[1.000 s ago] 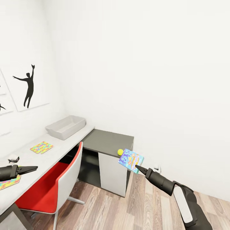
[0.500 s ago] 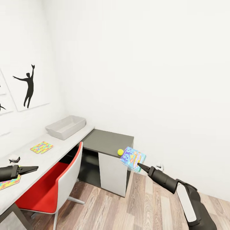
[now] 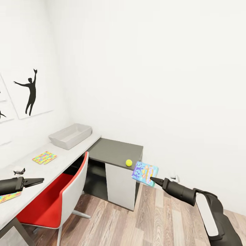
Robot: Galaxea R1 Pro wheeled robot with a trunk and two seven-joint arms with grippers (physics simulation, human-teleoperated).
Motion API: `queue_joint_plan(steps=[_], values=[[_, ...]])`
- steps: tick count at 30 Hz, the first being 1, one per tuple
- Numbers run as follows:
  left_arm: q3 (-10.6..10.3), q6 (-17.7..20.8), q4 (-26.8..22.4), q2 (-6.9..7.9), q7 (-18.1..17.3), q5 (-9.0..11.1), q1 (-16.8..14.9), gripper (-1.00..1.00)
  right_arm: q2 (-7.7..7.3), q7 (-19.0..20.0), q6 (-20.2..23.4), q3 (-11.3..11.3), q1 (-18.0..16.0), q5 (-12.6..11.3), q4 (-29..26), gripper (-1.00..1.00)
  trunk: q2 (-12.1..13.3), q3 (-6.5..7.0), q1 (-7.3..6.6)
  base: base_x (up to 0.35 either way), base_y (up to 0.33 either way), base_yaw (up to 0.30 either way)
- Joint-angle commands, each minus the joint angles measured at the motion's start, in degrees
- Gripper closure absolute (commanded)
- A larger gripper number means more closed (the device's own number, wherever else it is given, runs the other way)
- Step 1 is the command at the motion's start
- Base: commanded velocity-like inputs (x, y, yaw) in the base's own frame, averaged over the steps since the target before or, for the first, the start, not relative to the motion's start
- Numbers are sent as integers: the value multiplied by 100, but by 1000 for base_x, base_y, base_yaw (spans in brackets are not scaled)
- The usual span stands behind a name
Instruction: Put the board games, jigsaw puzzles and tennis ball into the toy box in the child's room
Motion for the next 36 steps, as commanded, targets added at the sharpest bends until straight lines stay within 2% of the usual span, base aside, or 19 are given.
queue_joint_plan(steps=[1, 10, 24, 36], values=[[-1, 63, 1, -6, -21, -1, -2, -100, -4, 26, 46, -14, -3, 6, -14, 100, -4, -3, 2, 0, 0, 0], [6, 50, 1, -31, -21, -1, -2, -100, -10, 125, 81, 4, -3, -13, -102, 100, -4, -27, 2, 0, 0, 0], [7, 44, 1, -32, -21, -8, -2, -100, -7, 136, 105, 35, -3, -14, -111, 100, -4, -151, 2, 0, 0, 4], [7, 36, 2, -32, -21, 6, -2, -100, 11, 136, 94, 44, -3, -1, -113, 100, -4, -261, 2, 69, -45, 83]])
